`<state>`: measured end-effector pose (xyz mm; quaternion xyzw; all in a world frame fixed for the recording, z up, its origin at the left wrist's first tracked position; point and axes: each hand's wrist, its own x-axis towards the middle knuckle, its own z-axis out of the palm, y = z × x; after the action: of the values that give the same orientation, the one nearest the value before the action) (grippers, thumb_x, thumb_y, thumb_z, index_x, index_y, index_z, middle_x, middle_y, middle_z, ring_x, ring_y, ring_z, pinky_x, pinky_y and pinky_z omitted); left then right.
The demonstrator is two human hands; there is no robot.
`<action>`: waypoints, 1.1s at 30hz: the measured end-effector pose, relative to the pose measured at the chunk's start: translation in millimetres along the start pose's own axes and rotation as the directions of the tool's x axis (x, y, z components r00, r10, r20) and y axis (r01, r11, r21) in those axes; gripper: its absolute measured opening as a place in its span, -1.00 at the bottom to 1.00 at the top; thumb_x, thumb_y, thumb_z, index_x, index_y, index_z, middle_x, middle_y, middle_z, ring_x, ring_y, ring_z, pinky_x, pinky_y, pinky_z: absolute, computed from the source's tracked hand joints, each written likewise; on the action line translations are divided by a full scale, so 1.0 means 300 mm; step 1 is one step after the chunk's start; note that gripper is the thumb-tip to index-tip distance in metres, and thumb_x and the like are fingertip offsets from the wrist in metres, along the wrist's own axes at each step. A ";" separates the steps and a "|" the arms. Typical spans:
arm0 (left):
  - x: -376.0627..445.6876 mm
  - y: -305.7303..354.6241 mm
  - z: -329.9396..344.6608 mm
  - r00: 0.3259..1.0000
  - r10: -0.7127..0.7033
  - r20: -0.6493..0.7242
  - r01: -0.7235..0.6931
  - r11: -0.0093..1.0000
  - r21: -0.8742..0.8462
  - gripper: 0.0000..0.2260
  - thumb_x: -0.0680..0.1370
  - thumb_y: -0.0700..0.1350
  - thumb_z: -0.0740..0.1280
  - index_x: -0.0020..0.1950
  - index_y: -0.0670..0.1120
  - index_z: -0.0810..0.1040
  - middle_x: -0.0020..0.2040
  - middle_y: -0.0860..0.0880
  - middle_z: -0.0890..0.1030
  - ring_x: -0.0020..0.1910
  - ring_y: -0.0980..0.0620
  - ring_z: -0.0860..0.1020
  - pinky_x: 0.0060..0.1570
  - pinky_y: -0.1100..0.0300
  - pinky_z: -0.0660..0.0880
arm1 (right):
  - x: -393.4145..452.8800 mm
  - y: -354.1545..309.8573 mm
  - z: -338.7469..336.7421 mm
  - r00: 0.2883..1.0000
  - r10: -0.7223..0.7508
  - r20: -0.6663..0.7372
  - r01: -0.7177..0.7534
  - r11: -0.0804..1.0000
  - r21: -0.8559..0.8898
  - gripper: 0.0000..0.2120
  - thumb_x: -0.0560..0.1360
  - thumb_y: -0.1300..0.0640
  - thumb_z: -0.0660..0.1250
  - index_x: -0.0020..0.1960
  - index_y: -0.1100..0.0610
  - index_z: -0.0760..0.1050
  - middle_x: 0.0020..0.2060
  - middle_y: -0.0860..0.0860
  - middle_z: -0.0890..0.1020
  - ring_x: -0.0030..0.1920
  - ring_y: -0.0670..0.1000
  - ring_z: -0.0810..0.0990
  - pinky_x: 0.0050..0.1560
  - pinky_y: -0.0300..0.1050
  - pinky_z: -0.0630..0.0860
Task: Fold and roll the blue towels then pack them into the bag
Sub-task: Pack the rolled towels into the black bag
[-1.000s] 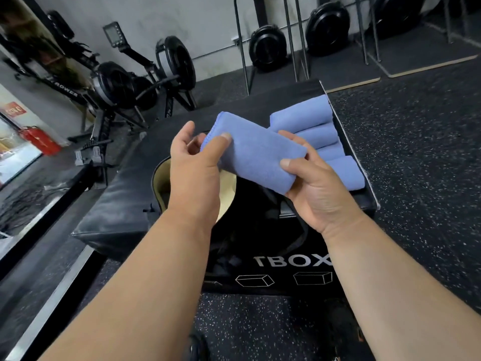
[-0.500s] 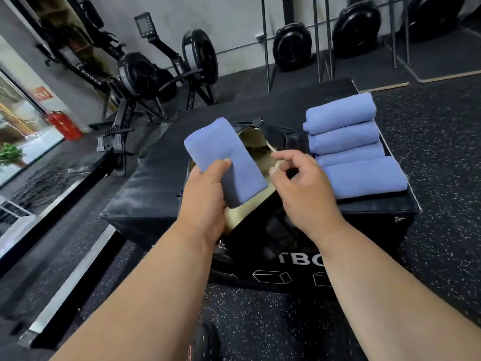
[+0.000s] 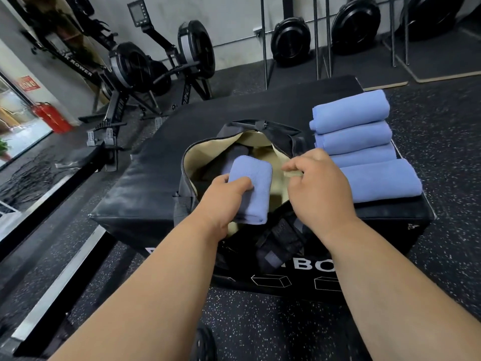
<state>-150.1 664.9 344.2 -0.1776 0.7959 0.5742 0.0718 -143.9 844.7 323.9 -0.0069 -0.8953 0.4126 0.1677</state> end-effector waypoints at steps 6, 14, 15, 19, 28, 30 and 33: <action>0.088 0.038 0.045 0.998 -0.015 0.066 0.019 0.998 -0.064 -0.83 0.50 -0.04 0.43 0.03 -0.07 0.59 -0.06 -0.06 0.64 -0.08 -0.07 0.58 -0.12 0.09 0.47 | 0.011 0.003 -0.009 1.000 -0.005 -0.006 0.005 0.999 0.049 -0.46 0.54 0.32 0.20 0.40 -0.09 0.61 0.27 -0.12 0.59 0.17 -0.03 0.52 -0.03 -0.24 0.29; 0.228 -0.013 0.062 0.996 0.056 -0.072 -0.035 0.962 0.270 -0.37 0.42 0.09 0.49 0.46 -0.06 0.49 0.25 -0.05 0.65 0.19 -0.11 0.63 0.18 0.04 0.57 | 0.022 0.007 -0.008 1.000 0.013 -0.015 -0.011 0.993 0.118 -0.41 0.53 0.29 0.22 0.48 -0.13 0.53 0.40 -0.22 0.52 0.26 -0.16 0.46 0.07 -0.32 0.32; 0.210 -0.017 0.061 0.993 0.091 -0.076 -0.061 0.942 0.330 -0.32 0.46 0.08 0.49 0.54 -0.06 0.41 0.31 -0.01 0.60 0.26 -0.10 0.59 0.20 0.11 0.51 | 0.022 0.007 -0.008 1.000 0.008 -0.012 -0.007 0.992 0.126 -0.41 0.53 0.29 0.22 0.48 -0.13 0.53 0.40 -0.22 0.53 0.26 -0.14 0.47 0.08 -0.28 0.36; 0.153 -0.061 0.052 0.982 0.184 -0.038 -0.132 0.817 0.561 -0.11 0.41 0.14 0.51 0.67 0.05 0.19 0.52 -0.10 0.40 0.42 -0.13 0.48 0.36 0.01 0.48 | 0.022 0.007 -0.004 1.000 -0.017 -0.014 0.018 0.991 0.133 -0.41 0.52 0.29 0.22 0.47 -0.13 0.54 0.38 -0.22 0.54 0.26 -0.08 0.52 0.20 -0.11 0.49; 0.182 -0.036 0.050 0.967 0.246 -0.069 -0.170 0.822 0.544 -0.27 0.46 -0.10 0.47 0.62 0.04 0.35 0.45 -0.12 0.49 0.33 -0.09 0.54 0.32 0.15 0.47 | 0.009 0.012 -0.018 1.000 -0.014 -0.016 0.016 0.985 0.172 -0.38 0.50 0.29 0.23 0.50 -0.11 0.51 0.43 -0.23 0.50 0.33 -0.17 0.46 0.24 -0.26 0.42; 0.194 -0.031 0.058 0.963 0.258 -0.084 -0.166 0.805 0.570 -0.31 0.51 -0.12 0.42 0.64 0.00 0.32 0.47 -0.17 0.43 0.32 -0.14 0.52 0.21 0.23 0.37 | 0.005 0.012 -0.021 1.000 -0.021 -0.018 0.024 0.985 0.168 -0.38 0.50 0.27 0.23 0.51 -0.11 0.50 0.44 -0.24 0.49 0.34 -0.18 0.46 0.27 -0.24 0.43; 0.190 -0.039 0.071 0.956 0.273 -0.106 -0.151 0.771 0.619 -0.32 0.55 -0.08 0.40 0.66 0.02 0.28 0.50 -0.21 0.36 0.26 -0.18 0.53 0.15 0.21 0.34 | 0.004 0.017 -0.024 1.000 -0.022 -0.016 0.024 0.986 0.166 -0.39 0.51 0.26 0.23 0.52 -0.10 0.50 0.46 -0.24 0.48 0.35 -0.18 0.46 0.29 -0.24 0.43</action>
<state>-200.6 670.2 308.7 -0.1080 0.9553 0.2746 -0.0171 -143.4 853.4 324.9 0.0144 -0.8567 0.4837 0.1787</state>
